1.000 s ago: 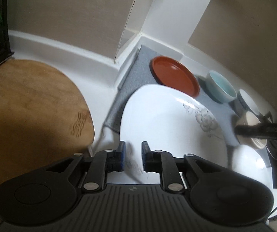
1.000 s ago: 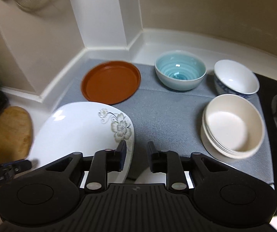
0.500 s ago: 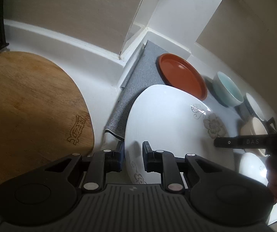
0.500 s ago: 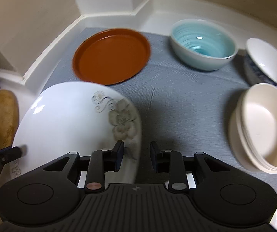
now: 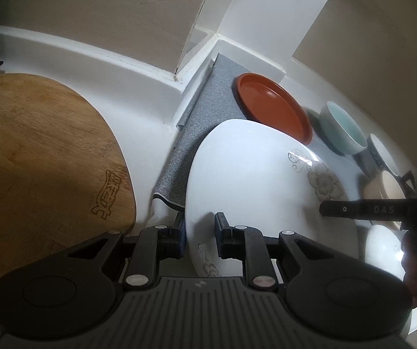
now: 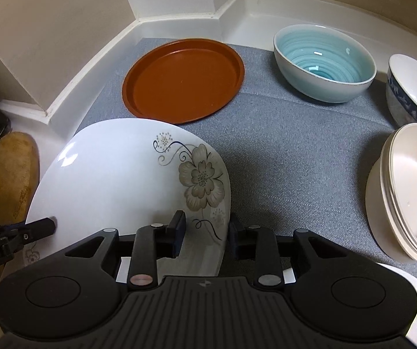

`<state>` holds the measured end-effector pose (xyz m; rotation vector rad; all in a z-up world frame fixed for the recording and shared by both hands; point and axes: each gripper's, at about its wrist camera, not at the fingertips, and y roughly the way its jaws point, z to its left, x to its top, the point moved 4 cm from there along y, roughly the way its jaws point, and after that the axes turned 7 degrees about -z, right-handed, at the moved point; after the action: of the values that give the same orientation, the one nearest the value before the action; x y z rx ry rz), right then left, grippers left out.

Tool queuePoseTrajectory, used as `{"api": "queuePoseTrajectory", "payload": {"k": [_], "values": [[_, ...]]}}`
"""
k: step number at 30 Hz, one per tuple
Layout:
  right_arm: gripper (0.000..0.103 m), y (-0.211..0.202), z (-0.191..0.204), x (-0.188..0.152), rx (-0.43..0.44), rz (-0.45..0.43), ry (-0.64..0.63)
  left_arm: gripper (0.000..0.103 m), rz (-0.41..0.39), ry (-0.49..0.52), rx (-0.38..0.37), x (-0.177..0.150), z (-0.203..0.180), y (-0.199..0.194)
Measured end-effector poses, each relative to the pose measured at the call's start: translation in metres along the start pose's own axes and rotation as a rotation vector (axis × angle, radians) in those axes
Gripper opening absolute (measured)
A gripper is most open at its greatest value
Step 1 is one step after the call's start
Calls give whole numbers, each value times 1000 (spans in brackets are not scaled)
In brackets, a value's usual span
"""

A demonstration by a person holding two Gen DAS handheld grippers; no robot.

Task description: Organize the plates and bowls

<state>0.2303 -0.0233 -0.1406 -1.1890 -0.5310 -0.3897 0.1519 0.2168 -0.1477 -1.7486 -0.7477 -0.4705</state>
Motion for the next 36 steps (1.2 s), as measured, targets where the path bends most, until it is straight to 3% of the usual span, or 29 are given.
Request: {"api": "queuePoseTrajectory", "payload": {"k": [11, 27, 36], "values": [[22, -11, -6, -3, 2, -65, 35, 21, -31, 55, -2, 4, -11, -17], [19, -48, -14, -19, 17, -148, 61, 22, -70, 111, -27, -6, -29, -45], [19, -90, -28, -35, -4, -214, 97, 22, -96, 174, -75, -11, -62, -64]]}}
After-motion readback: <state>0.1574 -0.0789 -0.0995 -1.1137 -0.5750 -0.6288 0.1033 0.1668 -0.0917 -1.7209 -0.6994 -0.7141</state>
